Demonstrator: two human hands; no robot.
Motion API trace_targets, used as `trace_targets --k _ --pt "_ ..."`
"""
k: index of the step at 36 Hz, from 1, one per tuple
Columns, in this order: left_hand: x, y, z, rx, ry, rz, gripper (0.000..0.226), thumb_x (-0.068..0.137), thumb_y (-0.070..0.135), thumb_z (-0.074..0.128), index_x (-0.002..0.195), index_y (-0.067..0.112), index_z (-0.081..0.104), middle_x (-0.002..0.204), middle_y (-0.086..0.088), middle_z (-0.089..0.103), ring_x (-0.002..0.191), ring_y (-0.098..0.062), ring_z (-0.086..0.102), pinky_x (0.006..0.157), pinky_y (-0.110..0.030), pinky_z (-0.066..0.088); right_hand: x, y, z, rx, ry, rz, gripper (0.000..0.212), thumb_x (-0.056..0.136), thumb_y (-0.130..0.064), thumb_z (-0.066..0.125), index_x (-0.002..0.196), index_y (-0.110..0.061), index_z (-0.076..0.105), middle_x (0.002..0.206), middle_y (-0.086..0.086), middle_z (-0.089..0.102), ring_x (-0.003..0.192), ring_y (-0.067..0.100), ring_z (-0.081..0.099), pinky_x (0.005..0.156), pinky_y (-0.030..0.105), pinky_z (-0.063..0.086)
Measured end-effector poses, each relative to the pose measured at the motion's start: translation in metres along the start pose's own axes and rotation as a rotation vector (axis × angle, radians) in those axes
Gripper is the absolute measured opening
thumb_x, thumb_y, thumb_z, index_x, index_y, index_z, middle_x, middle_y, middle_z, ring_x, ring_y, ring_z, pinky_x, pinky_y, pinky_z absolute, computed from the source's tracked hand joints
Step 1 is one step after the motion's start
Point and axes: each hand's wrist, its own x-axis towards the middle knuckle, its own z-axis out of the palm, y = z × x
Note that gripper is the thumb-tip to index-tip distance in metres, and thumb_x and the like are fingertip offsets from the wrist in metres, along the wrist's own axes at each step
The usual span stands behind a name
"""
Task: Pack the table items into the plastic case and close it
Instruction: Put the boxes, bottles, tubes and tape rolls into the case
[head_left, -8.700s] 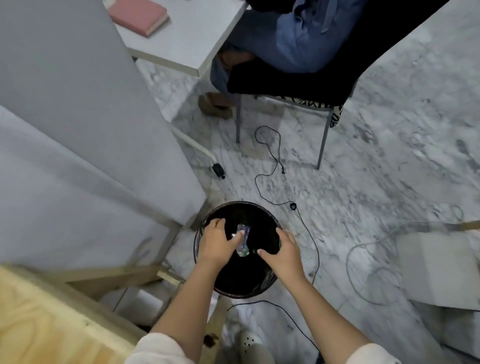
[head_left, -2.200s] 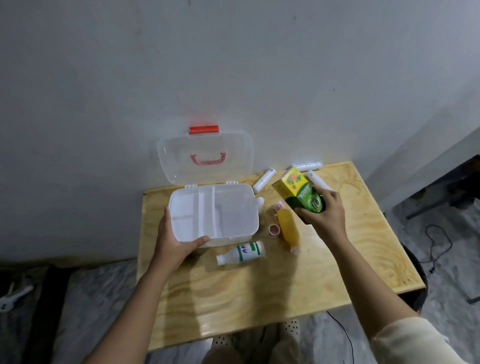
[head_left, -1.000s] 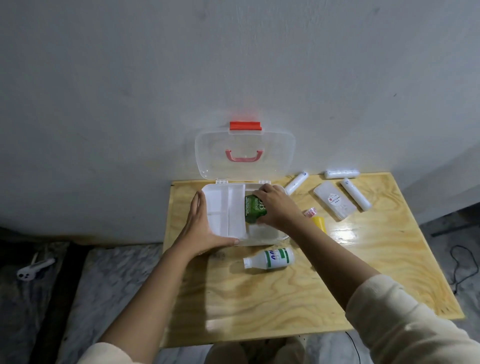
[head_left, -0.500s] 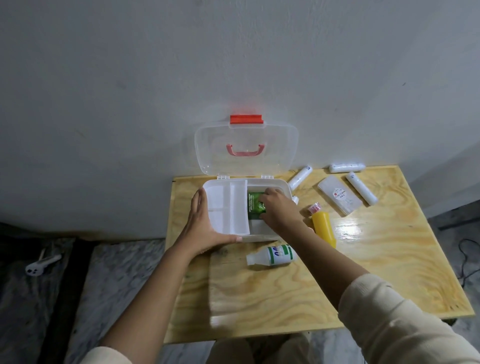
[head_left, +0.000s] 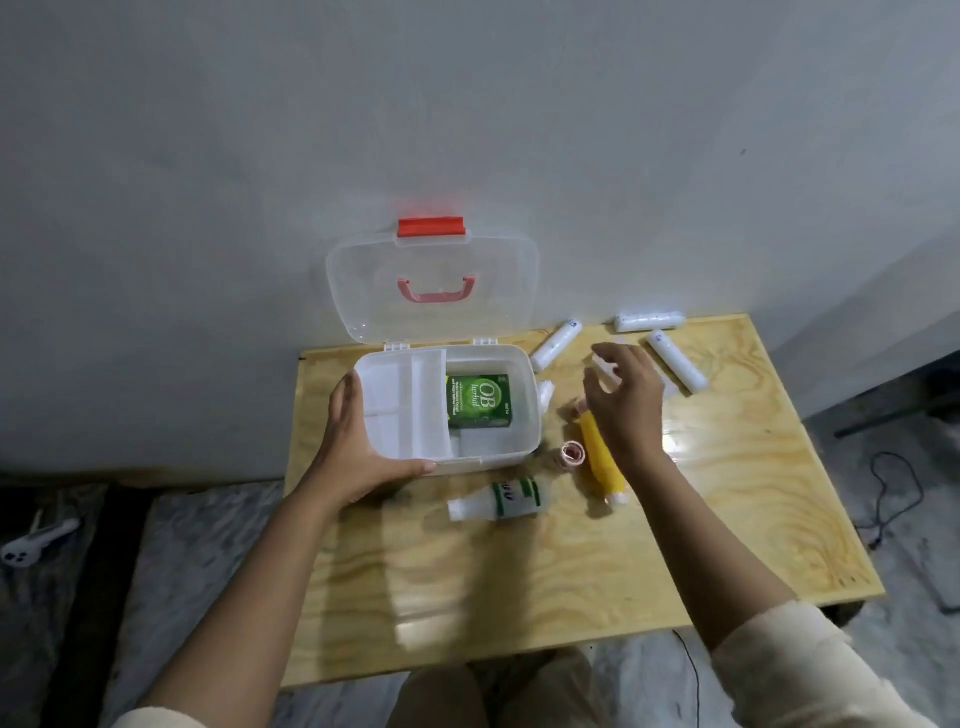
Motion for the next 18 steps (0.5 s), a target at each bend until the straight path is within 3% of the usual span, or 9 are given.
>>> trace_targets --k 5,10,12,15,18 --pt "0.0 -0.001 0.0 0.006 0.014 -0.018 0.148 0.052 0.043 0.092 0.153 0.023 -0.013 0.159 0.012 -0.011 0.147 -0.012 0.004 0.117 -0.034 0.017 0.025 0.067 -0.014 -0.146 -0.082 0.302 0.056 0.081 -0.02 0.063 0.134 -0.014 0.043 0.138 0.01 0.045 0.127 0.026 0.042 0.095 0.034 0.039" --pt "-0.001 -0.001 0.0 0.003 0.022 -0.013 0.145 0.054 0.041 0.091 0.153 0.022 -0.013 0.159 0.011 -0.012 0.147 -0.009 0.002 0.115 -0.029 0.014 0.04 0.09 -0.007 -0.164 -0.183 0.374 0.074 0.074 -0.027 0.071 0.138 -0.019 0.035 0.14 0.009 0.043 0.125 0.027 0.043 0.089 0.038 0.044" --pt "-0.001 0.0 0.0 0.001 0.023 -0.012 0.145 0.054 0.04 0.091 0.153 0.023 -0.013 0.159 0.012 -0.012 0.146 -0.007 0.002 0.114 -0.028 0.014 0.039 0.093 -0.003 -0.209 -0.206 0.411 0.06 0.072 -0.027 0.07 0.125 -0.011 0.045 0.131 0.014 0.05 0.115 0.032 0.049 0.078 0.037 0.047" --pt "-0.002 0.0 -0.001 -0.023 0.028 -0.019 0.145 0.054 0.038 0.092 0.153 0.024 -0.013 0.159 0.013 -0.011 0.146 -0.006 0.002 0.113 -0.026 0.015 0.03 0.084 -0.003 -0.371 -0.185 0.415 0.035 0.066 -0.03 0.072 0.085 -0.009 0.05 0.095 0.016 0.061 0.075 0.029 0.05 0.055 0.029 0.037" --pt "-0.003 0.001 -0.001 -0.029 0.027 -0.017 0.147 0.053 0.04 0.093 0.153 0.026 -0.013 0.158 0.014 -0.01 0.146 -0.009 0.004 0.115 -0.031 0.017 0.022 0.066 -0.012 -0.285 -0.115 0.477 0.036 0.064 -0.037 0.073 0.077 -0.009 0.055 0.089 0.017 0.064 0.071 0.03 0.051 0.05 0.028 0.037"
